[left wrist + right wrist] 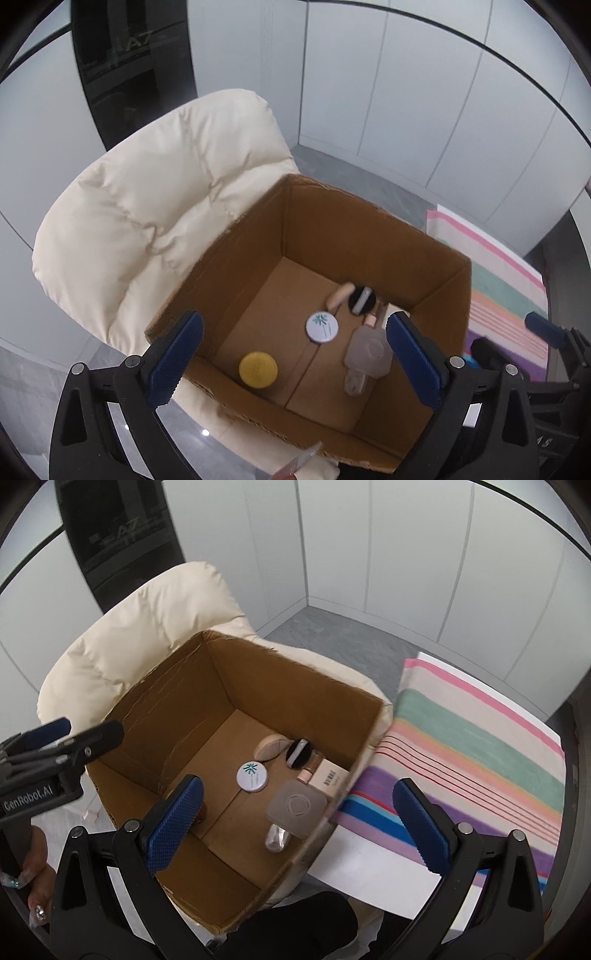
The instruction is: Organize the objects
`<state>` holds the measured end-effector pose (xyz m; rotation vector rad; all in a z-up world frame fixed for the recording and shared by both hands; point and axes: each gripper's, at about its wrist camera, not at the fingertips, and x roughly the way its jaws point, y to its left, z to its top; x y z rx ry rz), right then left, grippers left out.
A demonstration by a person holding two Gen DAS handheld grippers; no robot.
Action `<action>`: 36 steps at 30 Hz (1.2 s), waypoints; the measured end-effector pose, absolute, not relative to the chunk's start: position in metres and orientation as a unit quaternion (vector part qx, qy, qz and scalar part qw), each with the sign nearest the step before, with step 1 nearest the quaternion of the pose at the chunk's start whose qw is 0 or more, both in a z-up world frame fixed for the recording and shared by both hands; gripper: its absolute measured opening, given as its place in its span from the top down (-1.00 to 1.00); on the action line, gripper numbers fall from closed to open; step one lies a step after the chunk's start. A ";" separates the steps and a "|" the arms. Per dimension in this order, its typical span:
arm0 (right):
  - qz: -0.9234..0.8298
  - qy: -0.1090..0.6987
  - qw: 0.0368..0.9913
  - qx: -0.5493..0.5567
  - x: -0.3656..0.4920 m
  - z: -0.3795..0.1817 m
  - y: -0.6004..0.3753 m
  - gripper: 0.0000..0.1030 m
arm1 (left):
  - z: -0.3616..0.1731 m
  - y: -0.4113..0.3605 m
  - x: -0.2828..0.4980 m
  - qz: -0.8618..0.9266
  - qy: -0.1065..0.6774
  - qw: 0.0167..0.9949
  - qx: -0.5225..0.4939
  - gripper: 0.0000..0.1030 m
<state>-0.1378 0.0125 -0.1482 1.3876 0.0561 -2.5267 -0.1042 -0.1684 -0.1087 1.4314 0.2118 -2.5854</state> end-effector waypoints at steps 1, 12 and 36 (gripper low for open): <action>-0.870 0.014 0.119 0.478 -0.136 -0.144 0.018 -1.00 | -0.107 -0.164 -0.104 -0.866 0.067 0.081 0.488 -0.94; -0.879 -0.106 -0.067 0.459 -0.076 -0.059 0.111 -1.00 | -0.019 -0.064 -0.087 -0.852 -0.042 -0.027 0.521 -0.95; -0.852 -0.123 -0.110 0.497 0.028 0.015 0.152 -1.00 | 0.060 -0.006 -0.015 -0.857 -0.102 -0.030 0.504 -0.95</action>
